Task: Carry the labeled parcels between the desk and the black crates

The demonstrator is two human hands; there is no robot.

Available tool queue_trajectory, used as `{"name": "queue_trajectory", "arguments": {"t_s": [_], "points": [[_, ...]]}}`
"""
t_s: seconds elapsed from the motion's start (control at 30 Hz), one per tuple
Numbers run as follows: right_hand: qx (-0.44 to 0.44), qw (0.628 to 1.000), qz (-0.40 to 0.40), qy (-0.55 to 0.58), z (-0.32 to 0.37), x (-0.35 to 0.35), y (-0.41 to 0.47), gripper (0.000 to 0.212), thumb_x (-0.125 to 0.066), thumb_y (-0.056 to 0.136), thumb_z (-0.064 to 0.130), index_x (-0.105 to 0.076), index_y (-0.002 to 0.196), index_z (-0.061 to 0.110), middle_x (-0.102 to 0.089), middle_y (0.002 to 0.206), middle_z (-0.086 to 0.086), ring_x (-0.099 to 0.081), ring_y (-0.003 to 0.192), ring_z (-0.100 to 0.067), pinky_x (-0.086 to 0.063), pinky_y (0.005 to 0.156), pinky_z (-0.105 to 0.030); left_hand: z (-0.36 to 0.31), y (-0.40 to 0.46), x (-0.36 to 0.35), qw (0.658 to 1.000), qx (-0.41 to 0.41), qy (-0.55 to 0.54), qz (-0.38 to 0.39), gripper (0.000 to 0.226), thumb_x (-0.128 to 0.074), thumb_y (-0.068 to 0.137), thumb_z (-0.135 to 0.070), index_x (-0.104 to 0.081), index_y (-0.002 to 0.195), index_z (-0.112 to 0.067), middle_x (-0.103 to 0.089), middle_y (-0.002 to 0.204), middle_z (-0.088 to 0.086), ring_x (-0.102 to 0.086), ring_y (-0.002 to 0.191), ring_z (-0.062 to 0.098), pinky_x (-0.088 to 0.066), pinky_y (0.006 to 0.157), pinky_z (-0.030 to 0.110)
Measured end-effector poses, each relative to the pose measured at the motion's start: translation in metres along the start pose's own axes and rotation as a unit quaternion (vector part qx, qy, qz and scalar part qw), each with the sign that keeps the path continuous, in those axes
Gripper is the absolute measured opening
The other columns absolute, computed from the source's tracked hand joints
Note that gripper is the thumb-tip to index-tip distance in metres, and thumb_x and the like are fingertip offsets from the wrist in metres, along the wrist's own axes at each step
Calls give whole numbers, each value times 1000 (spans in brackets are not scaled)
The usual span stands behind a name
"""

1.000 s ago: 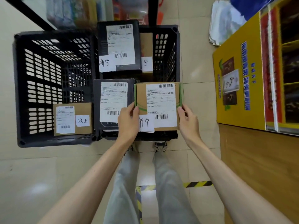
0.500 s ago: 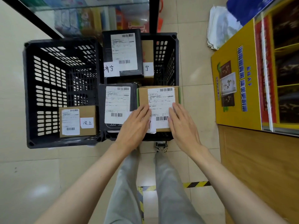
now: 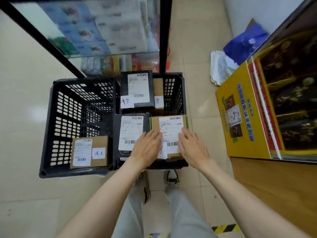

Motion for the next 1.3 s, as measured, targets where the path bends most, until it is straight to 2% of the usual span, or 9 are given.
{"name": "queue_trajectory", "arguments": {"t_s": [0.13, 0.27, 0.4, 0.53, 0.77, 0.87, 1.07, 1.2, 1.3], "points": [[-9, 998, -69, 8, 24, 85, 3, 41, -33, 107, 35, -55, 135, 14, -46, 149, -8, -43, 135, -24, -33, 110, -36, 5, -4, 82, 997, 51, 29, -53, 34, -39, 106, -28, -55, 133, -13, -61, 136, 6, -55, 126, 25, -41, 104, 39], [-3, 985, -174, -6, 59, 207, -2, 37, -35, 106, 37, -62, 112, 13, -60, 123, -9, -57, 109, -28, -41, 87, -37, 5, -12, 205, 982, 88, 84, -143, 39, -35, 107, -39, -61, 125, -14, -64, 124, 6, -59, 116, 27, -47, 91, 41], [19, 968, -251, -17, 97, 329, -22, 39, -36, 105, 37, -62, 114, 8, -59, 121, -14, -57, 110, -34, -44, 91, -42, -3, -27, 339, 959, 100, 94, -247, 45, -37, 106, -46, -65, 122, -14, -65, 123, 7, -60, 115, 27, -47, 89, 42], [56, 938, -340, -33, 135, 441, -48, 39, -37, 105, 38, -61, 115, 9, -60, 120, -14, -57, 111, -34, -43, 91, -42, -28, -56, 464, 941, 88, 78, -318, 47, -39, 107, -45, -61, 131, -12, -62, 133, 7, -57, 122, 28, -47, 95, 44], [123, 901, -411, -58, 172, 589, -83, 44, -35, 105, 44, -59, 122, 12, -60, 118, -11, -59, 106, -29, -50, 90, -46, -57, -98, 611, 915, 118, 101, -373, 45, -37, 107, -44, -61, 132, -14, -62, 134, 12, -58, 120, 32, -44, 94, 43], [138, 893, -421, -79, 179, 620, -83, 47, -32, 105, 46, -57, 125, 12, -58, 126, -13, -56, 112, -31, -48, 94, -47, -60, -108, 640, 894, 139, 100, -413, 47, -36, 108, -45, -59, 136, -14, -61, 136, 12, -58, 120, 32, -45, 94, 42], [191, 890, -401, -103, 209, 616, -80, 49, -30, 107, 43, -55, 132, 10, -55, 132, -17, -53, 120, -35, -45, 95, -46, -39, -148, 632, 886, 215, 90, -400, 51, -35, 107, -48, -54, 141, -16, -57, 141, 11, -55, 125, 32, -43, 97, 44], [263, 869, -400, -126, 264, 602, -76, 47, -29, 108, 40, -58, 128, 9, -58, 127, -18, -57, 115, -36, -50, 93, -46, -11, -204, 613, 861, 291, 121, -399, 50, -34, 106, -49, -56, 136, -15, -60, 136, 11, -57, 122, 31, -45, 95, 44], [326, 853, -391, -118, 329, 580, -82, 47, -30, 107, 41, -60, 123, 8, -60, 121, -19, -58, 112, -38, -47, 90, -45, 14, -268, 597, 833, 363, 135, -395, 49, -36, 106, -48, -54, 139, -16, -60, 136, 11, -57, 122, 30, -46, 97, 45]]}}
Point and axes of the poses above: each hand's wrist, its own y-axis towards the middle knuckle, its own x-axis out of the back of the hand, z = x × y, the point moved 1 cm from there along y, towards the middle knuckle
